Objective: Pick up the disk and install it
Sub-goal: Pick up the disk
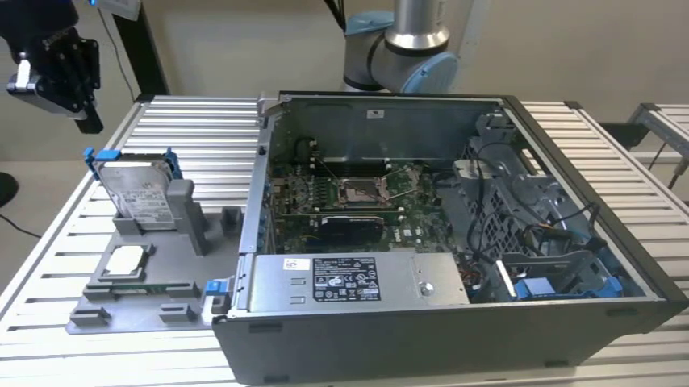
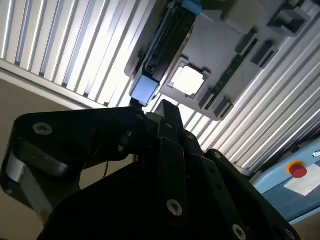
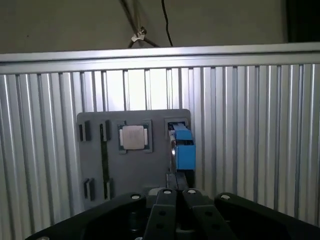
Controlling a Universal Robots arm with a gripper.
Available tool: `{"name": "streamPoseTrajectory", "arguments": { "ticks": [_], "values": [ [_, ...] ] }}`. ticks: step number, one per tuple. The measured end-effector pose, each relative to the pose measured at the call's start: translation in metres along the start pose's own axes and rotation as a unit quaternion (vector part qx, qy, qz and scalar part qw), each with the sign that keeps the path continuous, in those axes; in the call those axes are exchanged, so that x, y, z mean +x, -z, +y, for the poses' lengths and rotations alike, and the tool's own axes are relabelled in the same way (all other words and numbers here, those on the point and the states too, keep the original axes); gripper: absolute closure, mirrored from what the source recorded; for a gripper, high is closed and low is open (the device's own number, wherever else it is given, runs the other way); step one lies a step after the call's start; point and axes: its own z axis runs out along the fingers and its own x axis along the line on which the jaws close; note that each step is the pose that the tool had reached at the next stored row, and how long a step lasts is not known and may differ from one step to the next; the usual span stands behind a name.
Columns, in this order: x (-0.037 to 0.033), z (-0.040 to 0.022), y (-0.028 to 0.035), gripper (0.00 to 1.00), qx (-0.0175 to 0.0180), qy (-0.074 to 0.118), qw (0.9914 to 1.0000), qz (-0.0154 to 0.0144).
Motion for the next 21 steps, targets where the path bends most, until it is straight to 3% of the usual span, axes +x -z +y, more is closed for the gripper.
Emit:
{"name": "streamPoseTrajectory", "arguments": {
  "ticks": [2, 3, 6, 7, 10, 15, 19, 21],
  "values": [
    [0.0, 0.0, 0.0, 1.0, 0.0, 0.001, 1.0, 0.0],
    [0.0002, 0.0, 0.0, 1.0, -0.0001, 0.002, 1.0, -0.0019],
    [0.0001, 0.0, -0.0003, 1.0, -0.0005, 0.003, 0.99976, -0.0217],
    [0.0001, -0.0001, -0.0004, 1.0, -0.0006, 0.003, 0.99966, -0.0259],
    [0.0001, -0.0001, -0.0007, 1.0, -0.0007, 0.003, 0.99968, -0.0253],
    [0.0001, 0.0, -0.0009, 1.0, -0.0107, 0.007, 0.99983, -0.0133],
    [0.0001, 0.0, -0.0013, 1.0, -0.011, 0.034, 0.99928, -0.0124],
    [0.0001, 0.0, -0.0012, 1.0, -0.0111, 0.038, 0.99914, -0.0124]
  ]
}}
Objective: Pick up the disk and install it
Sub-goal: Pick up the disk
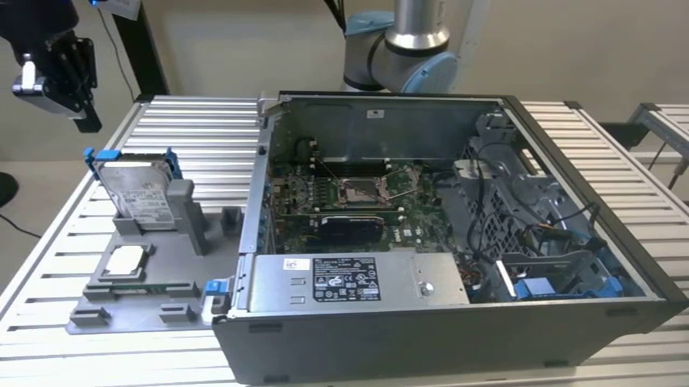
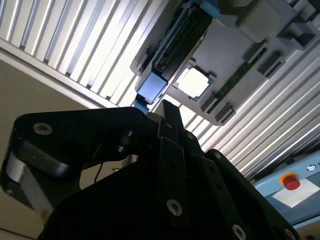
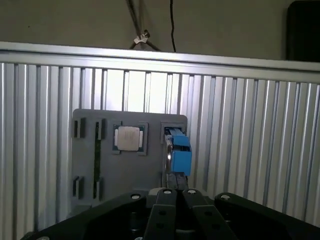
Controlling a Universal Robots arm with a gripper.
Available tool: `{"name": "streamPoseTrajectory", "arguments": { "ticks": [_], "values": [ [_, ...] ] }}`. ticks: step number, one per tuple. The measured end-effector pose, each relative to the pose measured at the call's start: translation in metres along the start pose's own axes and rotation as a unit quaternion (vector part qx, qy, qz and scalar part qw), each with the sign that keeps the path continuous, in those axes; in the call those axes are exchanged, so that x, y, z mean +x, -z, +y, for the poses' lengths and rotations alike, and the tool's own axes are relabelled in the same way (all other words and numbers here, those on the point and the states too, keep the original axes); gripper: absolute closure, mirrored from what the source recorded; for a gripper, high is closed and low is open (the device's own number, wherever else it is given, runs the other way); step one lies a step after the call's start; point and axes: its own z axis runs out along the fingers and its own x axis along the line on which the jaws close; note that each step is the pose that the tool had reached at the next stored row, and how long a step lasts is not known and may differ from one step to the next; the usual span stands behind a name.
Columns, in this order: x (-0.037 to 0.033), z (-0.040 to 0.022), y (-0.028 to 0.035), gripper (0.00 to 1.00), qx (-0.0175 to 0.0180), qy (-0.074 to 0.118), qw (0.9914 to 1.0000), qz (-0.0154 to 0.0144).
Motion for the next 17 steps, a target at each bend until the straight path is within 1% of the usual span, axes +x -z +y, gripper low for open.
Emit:
{"name": "streamPoseTrajectory", "arguments": {
  "ticks": [17],
  "values": [
    [0.0, 0.0, 0.0, 1.0, -0.0001, 0.005, 0.99999, 0.0001]
  ]
}}
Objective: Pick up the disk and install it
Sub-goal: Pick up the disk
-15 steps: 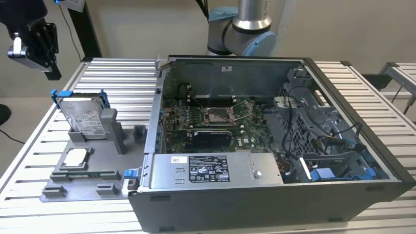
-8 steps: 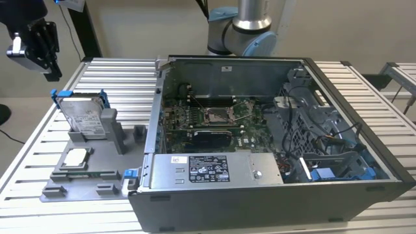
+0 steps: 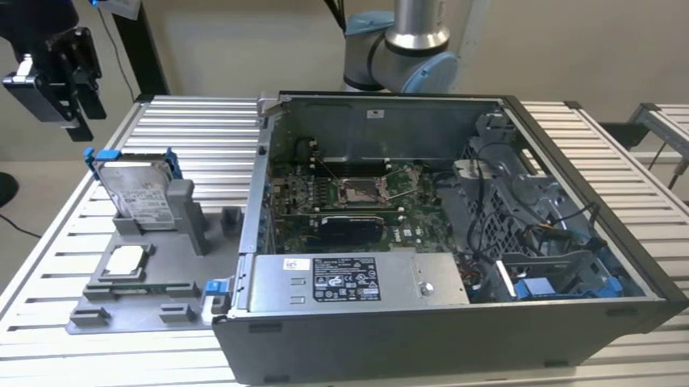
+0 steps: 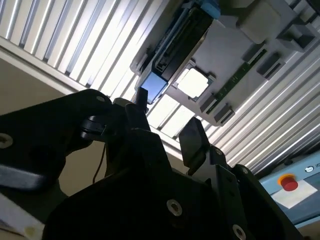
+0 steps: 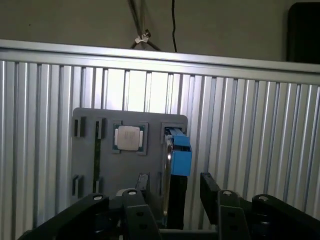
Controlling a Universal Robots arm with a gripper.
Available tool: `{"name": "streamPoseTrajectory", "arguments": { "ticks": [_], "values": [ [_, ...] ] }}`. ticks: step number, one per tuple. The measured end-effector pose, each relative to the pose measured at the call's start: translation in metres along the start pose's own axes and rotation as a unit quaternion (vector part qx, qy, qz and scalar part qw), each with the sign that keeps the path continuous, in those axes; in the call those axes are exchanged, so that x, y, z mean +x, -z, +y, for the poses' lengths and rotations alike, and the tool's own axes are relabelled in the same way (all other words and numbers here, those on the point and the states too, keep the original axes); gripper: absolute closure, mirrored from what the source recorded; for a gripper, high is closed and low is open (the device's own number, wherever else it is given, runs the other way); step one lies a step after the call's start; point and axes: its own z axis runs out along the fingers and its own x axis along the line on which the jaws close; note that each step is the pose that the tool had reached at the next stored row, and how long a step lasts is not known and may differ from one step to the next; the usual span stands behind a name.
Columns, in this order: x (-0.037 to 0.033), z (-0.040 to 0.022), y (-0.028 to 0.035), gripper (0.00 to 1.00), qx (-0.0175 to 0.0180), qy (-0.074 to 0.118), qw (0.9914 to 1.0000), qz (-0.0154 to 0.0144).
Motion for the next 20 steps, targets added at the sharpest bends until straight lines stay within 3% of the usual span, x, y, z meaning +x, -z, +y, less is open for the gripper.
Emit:
{"name": "streamPoseTrajectory", "arguments": {
  "ticks": [12, 13, 17, 20],
  "values": [
    [0.0, 0.0, 0.0, 1.0, -0.0001, 0.004, 0.99999, 0.0001],
    [0.0, 0.0, 0.0, 0.0, -0.0001, 0.004, 0.99999, 0.0],
    [0.0, -0.0001, -0.0005, 0.0, 0.0, 0.005, 0.99999, 0.0],
    [0.0001, -0.0001, -0.0044, 0.0, 0.0006, 0.005, 0.99999, 0.0001]
  ]
}}
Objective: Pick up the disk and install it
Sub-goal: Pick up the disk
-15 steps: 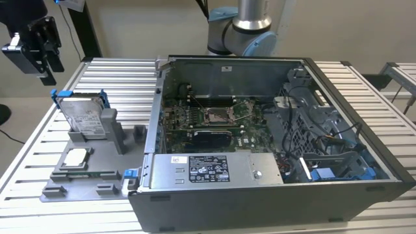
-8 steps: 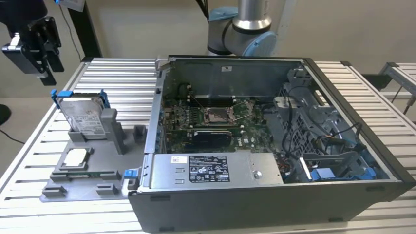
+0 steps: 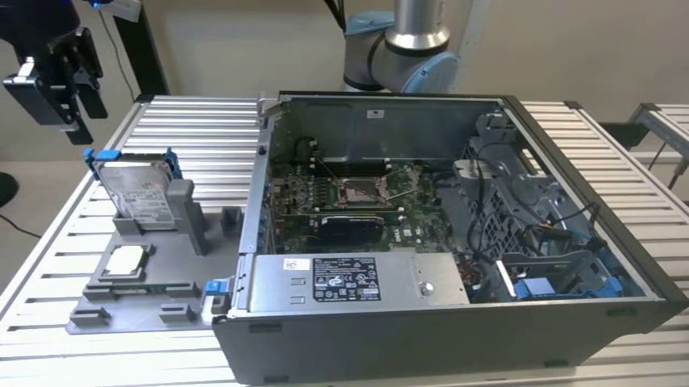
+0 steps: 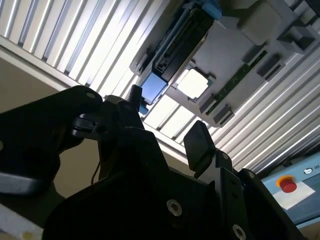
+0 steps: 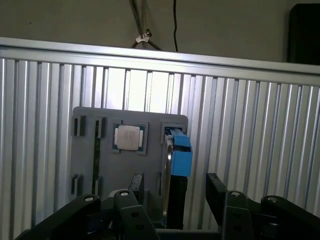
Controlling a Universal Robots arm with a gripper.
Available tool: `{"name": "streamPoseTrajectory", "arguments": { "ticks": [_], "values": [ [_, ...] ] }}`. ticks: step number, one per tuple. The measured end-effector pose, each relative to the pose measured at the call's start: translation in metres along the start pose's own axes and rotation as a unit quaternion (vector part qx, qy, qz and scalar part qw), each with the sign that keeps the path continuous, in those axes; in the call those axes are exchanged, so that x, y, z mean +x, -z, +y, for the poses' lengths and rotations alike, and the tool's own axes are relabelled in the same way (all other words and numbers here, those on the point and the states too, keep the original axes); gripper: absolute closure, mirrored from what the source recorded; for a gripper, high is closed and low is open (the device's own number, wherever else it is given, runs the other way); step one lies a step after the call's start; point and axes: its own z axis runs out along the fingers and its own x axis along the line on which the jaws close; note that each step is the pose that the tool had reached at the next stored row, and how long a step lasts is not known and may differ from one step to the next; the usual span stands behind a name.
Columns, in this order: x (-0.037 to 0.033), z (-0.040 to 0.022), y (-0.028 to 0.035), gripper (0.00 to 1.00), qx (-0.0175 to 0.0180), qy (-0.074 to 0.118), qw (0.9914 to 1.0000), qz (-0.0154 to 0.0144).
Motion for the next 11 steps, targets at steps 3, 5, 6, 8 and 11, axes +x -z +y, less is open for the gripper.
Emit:
{"name": "streamPoseTrajectory", "arguments": {
  "ticks": [3, 5, 6, 8, 11],
  "values": [
    [0.0001, -0.0001, -0.0053, 0.0, 0.0002, 0.0, 1.0, 0.0],
    [0.0002, -0.0001, -0.0086, 0.0, 0.0003, 0.0, 1.0, 0.0],
    [0.0002, -0.0002, -0.0099, 0.0, 0.0003, 0.0, 1.0, -0.0001],
    [0.0003, -0.0002, -0.0124, 0.0, 0.0002, 0.0, 1.0, 0.0002],
    [0.0003, -0.0003, -0.0162, 0.0, 0.0002, 0.0, 1.0, 0.0003]
  ]
}}
